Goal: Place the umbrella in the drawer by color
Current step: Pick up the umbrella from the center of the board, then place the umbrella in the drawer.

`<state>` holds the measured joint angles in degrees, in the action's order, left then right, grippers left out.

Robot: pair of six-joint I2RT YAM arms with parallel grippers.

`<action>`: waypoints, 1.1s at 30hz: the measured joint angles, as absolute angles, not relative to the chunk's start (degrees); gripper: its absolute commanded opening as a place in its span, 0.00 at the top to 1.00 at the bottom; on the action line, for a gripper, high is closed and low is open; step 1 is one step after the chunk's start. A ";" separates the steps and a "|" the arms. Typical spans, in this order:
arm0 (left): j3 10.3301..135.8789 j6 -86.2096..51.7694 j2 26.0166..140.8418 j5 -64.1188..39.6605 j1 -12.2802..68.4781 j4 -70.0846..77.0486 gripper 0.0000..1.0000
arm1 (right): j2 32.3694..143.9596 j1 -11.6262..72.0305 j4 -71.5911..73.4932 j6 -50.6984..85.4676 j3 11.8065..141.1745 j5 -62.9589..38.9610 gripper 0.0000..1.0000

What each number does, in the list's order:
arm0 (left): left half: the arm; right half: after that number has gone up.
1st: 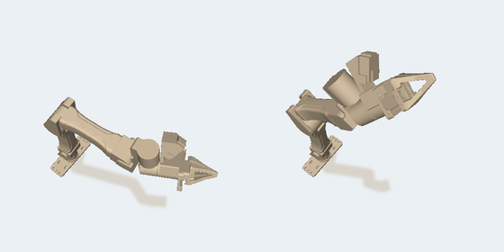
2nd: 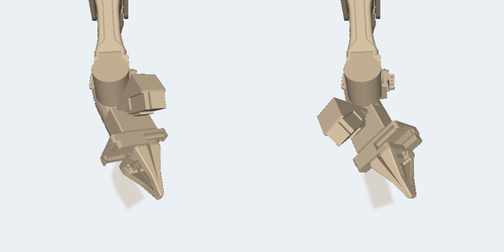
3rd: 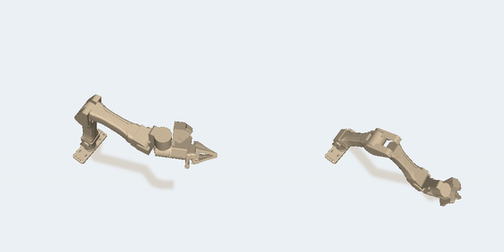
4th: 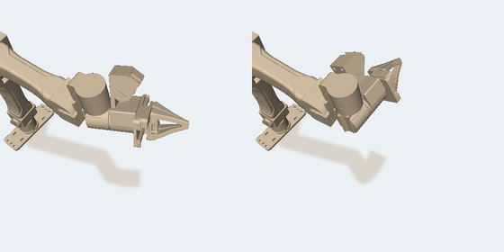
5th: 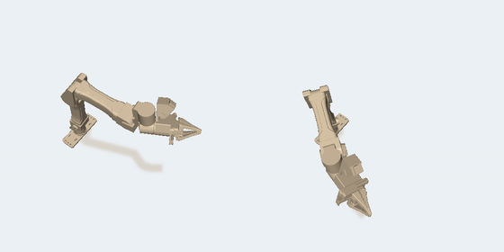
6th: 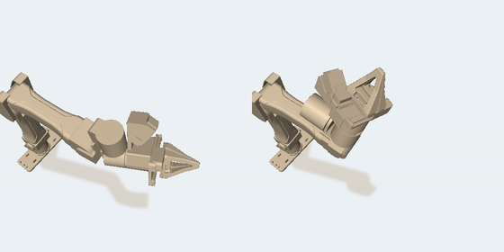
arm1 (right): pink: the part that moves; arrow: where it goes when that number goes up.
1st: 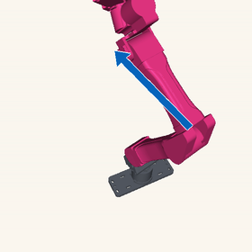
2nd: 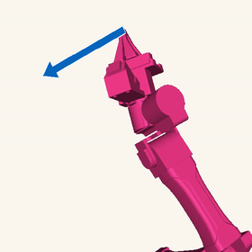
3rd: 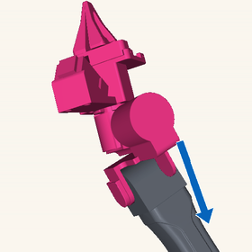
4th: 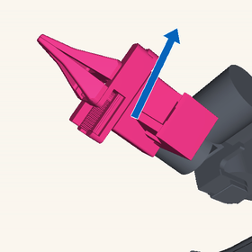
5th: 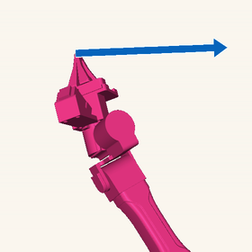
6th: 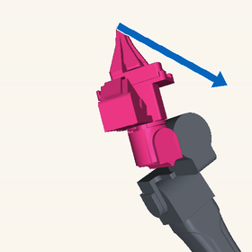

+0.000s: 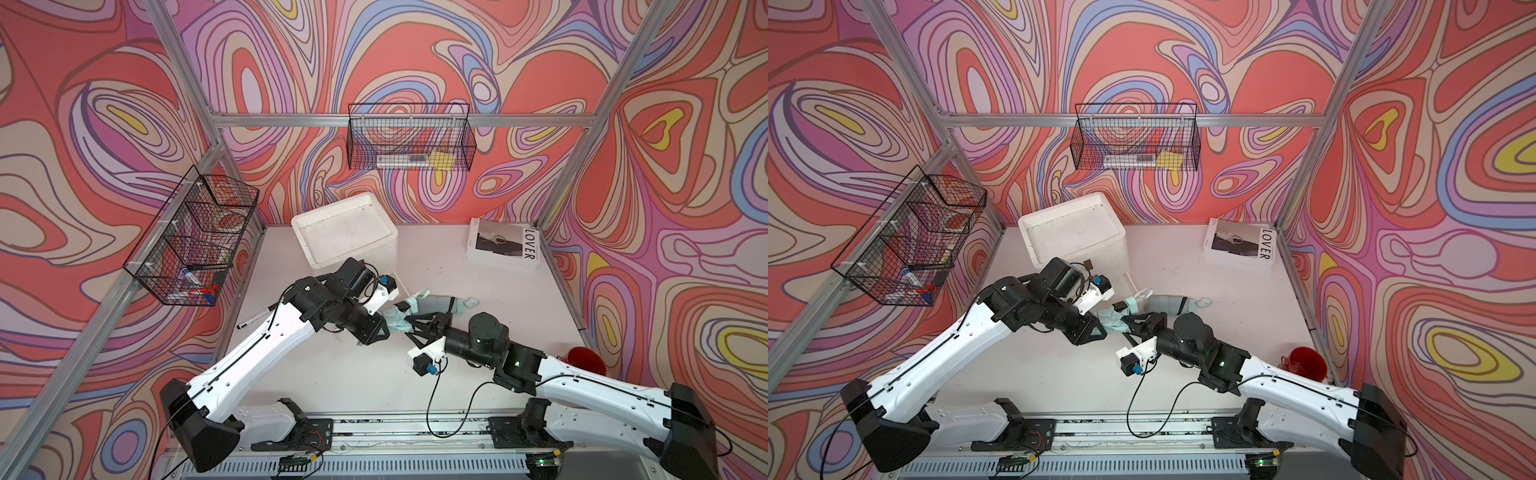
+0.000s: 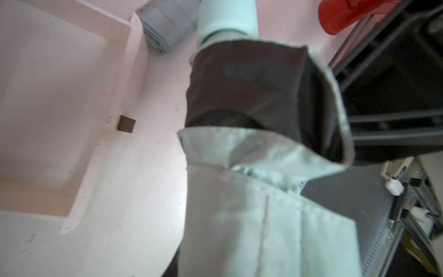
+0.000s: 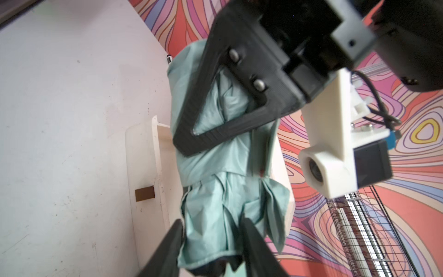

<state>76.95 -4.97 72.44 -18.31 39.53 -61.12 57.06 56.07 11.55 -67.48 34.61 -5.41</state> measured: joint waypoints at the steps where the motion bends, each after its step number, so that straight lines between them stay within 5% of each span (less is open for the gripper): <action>1: 77.45 -5.04 72.44 -15.14 39.51 -60.40 0.75 | 56.95 56.07 12.12 -65.80 34.61 -5.41 0.38; 8: 77.91 -1.39 75.77 3.46 39.35 -50.74 0.74 | 48.99 56.07 24.34 -51.37 26.92 -4.56 0.23; 11: 78.87 2.15 81.69 5.80 39.33 -48.34 0.69 | 46.04 56.07 29.82 -46.17 22.61 -2.07 0.02; 20: 83.90 10.74 100.27 6.63 37.10 -49.10 0.68 | 43.44 56.07 42.37 -37.45 11.88 8.71 0.02; 27: 84.82 12.80 102.56 6.66 33.10 -51.55 0.62 | 46.94 56.07 45.89 -34.28 12.10 11.22 0.02; 33: 81.60 14.72 102.56 4.43 32.27 -52.25 0.47 | 49.95 56.07 46.28 -32.88 12.10 13.08 0.02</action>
